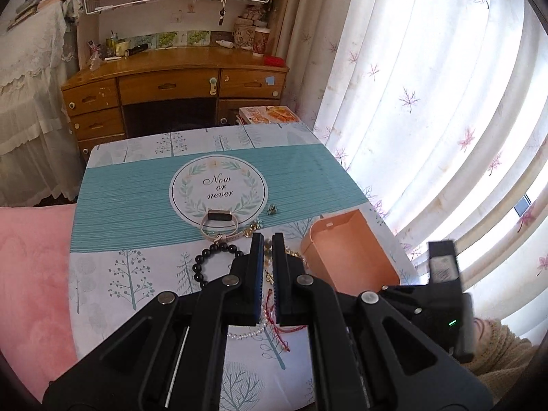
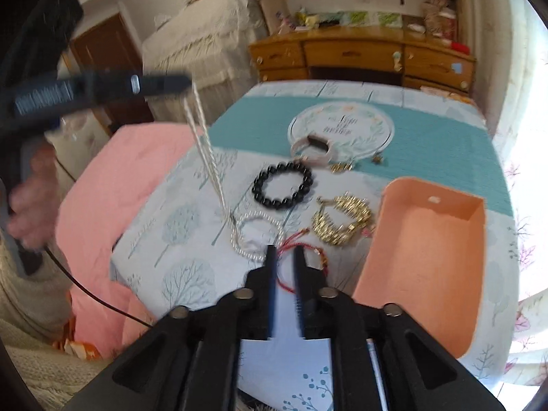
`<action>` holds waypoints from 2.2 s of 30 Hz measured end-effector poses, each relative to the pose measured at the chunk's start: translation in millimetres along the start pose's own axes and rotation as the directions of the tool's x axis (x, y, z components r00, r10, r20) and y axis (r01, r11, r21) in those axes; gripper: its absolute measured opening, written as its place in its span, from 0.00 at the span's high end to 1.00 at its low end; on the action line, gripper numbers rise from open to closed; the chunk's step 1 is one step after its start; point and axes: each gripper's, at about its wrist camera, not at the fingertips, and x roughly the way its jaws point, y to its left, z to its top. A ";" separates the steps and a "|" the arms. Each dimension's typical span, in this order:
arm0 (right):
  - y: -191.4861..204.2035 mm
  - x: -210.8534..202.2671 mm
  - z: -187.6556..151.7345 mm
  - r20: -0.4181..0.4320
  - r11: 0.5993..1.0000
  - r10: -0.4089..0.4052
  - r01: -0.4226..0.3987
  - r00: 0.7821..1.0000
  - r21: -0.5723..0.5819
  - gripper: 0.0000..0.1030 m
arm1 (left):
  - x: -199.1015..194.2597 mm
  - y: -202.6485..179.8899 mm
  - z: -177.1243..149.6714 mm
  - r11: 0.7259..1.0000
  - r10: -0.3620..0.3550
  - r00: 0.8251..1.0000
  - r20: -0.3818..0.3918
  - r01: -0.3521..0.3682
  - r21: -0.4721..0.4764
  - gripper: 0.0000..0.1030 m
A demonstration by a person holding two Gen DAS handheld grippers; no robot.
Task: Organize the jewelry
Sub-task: 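Lift the red bracelet into the peach box with the right tool while the left carries the pearl necklace there, then open both tools to drop the bracelet and necklace into the peach box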
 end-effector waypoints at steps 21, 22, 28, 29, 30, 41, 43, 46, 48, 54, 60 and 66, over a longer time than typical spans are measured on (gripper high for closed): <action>29.5 129.8 -24.3 -0.222 0.929 -0.177 0.088 0.959 -0.359 0.94 | -48.0 -46.5 90.1 0.999 -0.034 0.992 0.120 0.035 -0.002 0.98; 29.0 127.4 -24.7 -0.211 0.931 -0.180 0.097 0.961 -0.353 0.94 | -45.8 -50.1 92.2 0.999 -0.040 0.992 0.116 0.040 0.002 0.98; 11.8 62.2 -13.9 -0.077 0.974 -0.096 0.078 0.992 -0.214 0.94 | -22.6 -79.0 101.9 0.997 -0.070 0.993 0.095 0.066 0.043 0.98; 8.8 48.2 -12.0 -0.047 0.978 -0.090 0.079 0.995 -0.195 0.94 | -16.9 -83.4 103.1 0.996 -0.076 0.993 0.091 0.071 0.048 0.98; 4.8 31.6 -9.7 -0.010 0.981 -0.089 0.086 0.996 -0.173 0.94 | -12.4 -89.5 103.6 0.996 -0.082 0.993 0.088 0.078 0.054 0.98; -56.7 -71.2 -4.2 0.180 0.958 -0.286 0.274 0.941 0.085 0.94 | 67.8 -149.1 84.2 0.985 -0.131 0.991 -0.004 0.131 0.109 0.98; -69.2 -76.0 -7.1 0.182 0.955 -0.291 0.272 0.939 0.122 0.94 | 85.6 -156.2 76.0 0.984 -0.137 0.990 -0.035 0.140 0.112 0.98; -85.6 -79.2 -12.3 0.172 0.954 -0.277 0.250 0.945 0.164 0.94 | 114.0 -158.0 56.8 0.984 -0.126 0.989 -0.082 0.135 0.118 0.97; -91.7 -80.0 -17.5 0.167 0.953 -0.276 0.248 0.946 0.172 0.94 | 134.0 -161.9 42.8 0.984 -0.124 0.985 -0.124 0.138 0.116 0.97; -102.0 -65.9 -32.9 0.129 0.952 -0.268 0.243 0.955 0.185 0.94 | 167.2 -163.9 6.8 0.983 -0.094 0.977 -0.190 0.121 0.136 0.97; -106.3 -41.8 -39.1 0.095 0.954 -0.245 0.222 0.965 0.200 0.92 | 169.0 -155.0 -5.4 0.986 -0.008 0.984 -0.180 0.037 0.163 0.96; -105.0 -34.9 -42.9 0.120 0.957 -0.234 0.207 0.965 0.204 0.64 | 159.6 -142.0 -18.0 0.984 0.085 0.986 -0.142 -0.061 0.170 0.70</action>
